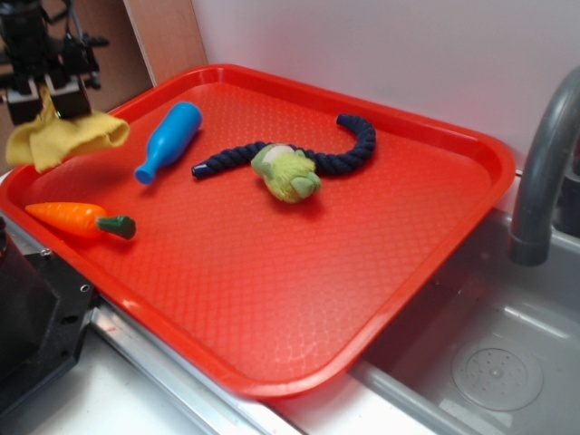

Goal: Grab the yellow cloth.

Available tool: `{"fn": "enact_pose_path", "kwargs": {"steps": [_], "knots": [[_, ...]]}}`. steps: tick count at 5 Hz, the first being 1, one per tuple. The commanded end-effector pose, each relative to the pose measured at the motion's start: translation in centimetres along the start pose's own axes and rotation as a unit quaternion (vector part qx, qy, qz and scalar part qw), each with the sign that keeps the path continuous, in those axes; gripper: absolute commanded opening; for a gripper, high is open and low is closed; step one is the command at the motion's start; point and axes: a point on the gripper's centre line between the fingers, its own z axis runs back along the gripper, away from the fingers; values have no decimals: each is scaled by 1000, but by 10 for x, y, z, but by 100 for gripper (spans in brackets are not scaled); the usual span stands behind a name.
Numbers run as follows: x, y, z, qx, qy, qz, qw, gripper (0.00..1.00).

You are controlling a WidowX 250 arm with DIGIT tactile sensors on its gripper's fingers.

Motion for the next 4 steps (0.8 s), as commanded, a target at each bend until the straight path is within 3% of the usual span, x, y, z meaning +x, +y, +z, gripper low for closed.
{"fn": "enact_pose_path", "kwargs": {"steps": [1, 2, 3, 4], "knots": [[-24, -11, 68, 2, -69, -198, 978, 0], [-33, -19, 87, -31, -92, -312, 945, 0], [-33, -22, 88, -64, -75, -397, 912, 0], [-30, -23, 79, -62, -71, -384, 919, 0]]}}
